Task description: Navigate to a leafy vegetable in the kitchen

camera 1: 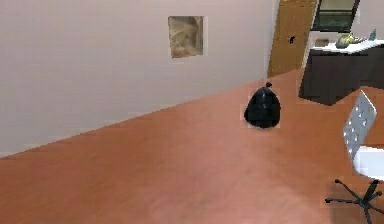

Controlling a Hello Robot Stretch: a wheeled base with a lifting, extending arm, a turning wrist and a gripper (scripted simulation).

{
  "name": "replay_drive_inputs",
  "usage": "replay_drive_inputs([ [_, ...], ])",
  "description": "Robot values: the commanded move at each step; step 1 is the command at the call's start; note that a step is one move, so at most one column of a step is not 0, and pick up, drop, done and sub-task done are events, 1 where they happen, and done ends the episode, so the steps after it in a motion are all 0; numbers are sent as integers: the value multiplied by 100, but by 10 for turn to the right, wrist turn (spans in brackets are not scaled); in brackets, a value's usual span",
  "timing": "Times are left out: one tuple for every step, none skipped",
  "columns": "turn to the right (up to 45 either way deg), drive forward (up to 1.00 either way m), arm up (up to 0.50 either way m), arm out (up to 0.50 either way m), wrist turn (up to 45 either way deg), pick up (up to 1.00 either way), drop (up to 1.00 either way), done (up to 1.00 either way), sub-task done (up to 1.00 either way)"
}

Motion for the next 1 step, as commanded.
replay_drive_inputs([
  [300, 0, 0, 0, 0, 0, 0, 0, 0],
])
